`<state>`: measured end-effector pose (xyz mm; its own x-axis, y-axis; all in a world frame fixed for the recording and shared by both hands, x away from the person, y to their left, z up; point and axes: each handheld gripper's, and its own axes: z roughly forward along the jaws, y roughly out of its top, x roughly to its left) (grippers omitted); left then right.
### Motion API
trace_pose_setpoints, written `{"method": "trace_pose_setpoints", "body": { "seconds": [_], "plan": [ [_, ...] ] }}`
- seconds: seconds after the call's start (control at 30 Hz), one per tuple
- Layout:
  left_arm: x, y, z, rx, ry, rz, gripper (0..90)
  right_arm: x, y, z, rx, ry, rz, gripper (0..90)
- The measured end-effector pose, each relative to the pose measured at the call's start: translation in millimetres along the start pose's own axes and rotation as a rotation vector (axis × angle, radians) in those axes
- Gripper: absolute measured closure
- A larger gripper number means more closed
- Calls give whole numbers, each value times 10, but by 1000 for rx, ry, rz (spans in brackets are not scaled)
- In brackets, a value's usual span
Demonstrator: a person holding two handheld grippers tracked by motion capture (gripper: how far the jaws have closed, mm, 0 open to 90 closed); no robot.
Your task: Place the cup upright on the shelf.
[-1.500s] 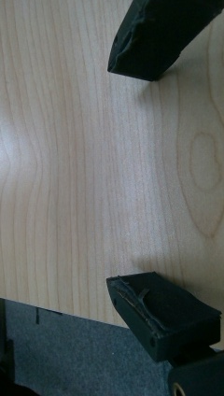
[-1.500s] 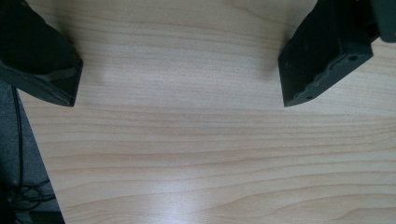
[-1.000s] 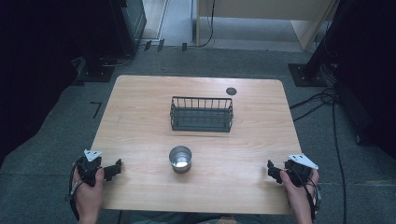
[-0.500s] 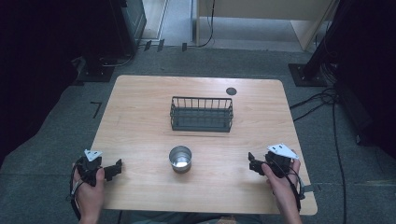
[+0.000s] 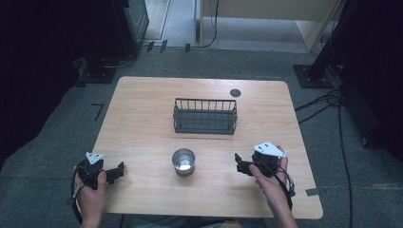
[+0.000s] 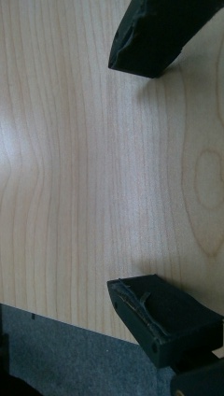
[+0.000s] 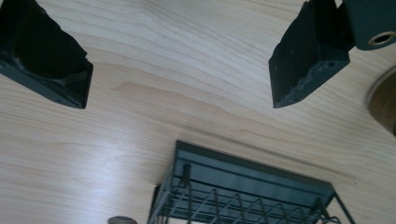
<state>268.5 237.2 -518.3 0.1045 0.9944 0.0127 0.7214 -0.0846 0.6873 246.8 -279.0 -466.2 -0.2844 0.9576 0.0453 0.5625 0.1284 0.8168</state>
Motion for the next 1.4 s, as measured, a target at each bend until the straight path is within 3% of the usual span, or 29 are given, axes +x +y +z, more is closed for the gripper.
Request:
{"method": "trace_pose_setpoints", "body": {
  "seconds": [0.5, 0.7, 1.4],
  "plan": [
    [-1, 0, 0, 0, 0, 0, 0, 391, 74, 97, 4, 104, -36, 40],
    [0, 0, 0, 0, 0, 0, 0, 576, 76, 132, 0, 207, -44, 0],
    [0, 0, 0, 0, 0, 0, 0, 1173, 185, 263, 0, 330, -95, 0]
  ]
}}
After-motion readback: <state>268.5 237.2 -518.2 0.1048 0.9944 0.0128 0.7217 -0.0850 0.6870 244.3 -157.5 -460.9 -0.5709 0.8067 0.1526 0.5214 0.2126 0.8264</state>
